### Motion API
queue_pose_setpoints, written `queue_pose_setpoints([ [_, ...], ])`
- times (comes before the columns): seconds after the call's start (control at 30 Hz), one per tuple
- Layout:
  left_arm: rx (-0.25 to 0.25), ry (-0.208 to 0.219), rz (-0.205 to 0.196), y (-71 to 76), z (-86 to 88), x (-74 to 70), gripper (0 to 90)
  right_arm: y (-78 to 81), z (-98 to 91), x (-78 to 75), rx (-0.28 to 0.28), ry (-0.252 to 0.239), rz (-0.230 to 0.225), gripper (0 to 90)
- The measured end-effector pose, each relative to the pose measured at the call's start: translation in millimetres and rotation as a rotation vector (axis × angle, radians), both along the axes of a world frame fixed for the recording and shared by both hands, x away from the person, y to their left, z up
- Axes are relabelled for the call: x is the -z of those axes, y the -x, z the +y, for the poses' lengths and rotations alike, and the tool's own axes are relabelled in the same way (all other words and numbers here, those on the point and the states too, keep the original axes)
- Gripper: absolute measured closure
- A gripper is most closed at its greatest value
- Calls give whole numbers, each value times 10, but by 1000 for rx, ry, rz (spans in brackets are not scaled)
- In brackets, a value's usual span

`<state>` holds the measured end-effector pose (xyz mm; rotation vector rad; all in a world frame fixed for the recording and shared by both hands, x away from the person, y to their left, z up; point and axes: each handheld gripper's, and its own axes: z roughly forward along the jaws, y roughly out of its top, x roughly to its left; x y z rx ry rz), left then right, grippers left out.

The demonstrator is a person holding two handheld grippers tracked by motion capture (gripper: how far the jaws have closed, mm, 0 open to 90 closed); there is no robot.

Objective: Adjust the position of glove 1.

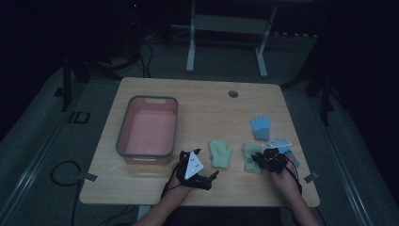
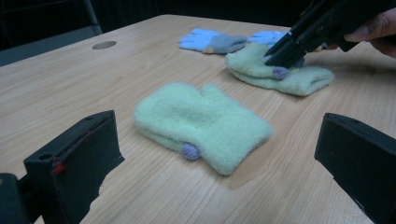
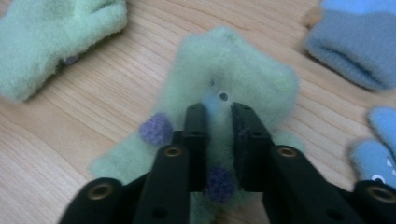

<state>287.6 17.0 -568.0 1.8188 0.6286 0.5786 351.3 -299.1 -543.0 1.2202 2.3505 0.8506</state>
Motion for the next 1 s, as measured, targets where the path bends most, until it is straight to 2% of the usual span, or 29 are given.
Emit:
queue_pose_setpoints([
  [0.1,0,0,-2,2,1,0,3,1,25,-11,9,8,7,822],
  [0.33,-2,2,1,-1,3,0,3,14,8,-74,24,-14,11,840],
  [0.53,-3,2,2,-2,2,0,3,41,19,-331,36,-40,-39,846],
  [0.67,-1,-1,-5,4,1,0,3,57,84,-520,36,-45,-89,847],
  [0.77,-2,-4,-5,2,-1,-1,3,59,162,-634,30,-51,-112,846],
  [0.9,-4,4,-1,1,5,0,3,78,330,-768,-9,-31,-159,846],
  [1.0,-8,7,-5,1,9,-1,3,75,457,-843,-19,-61,-163,846],
])
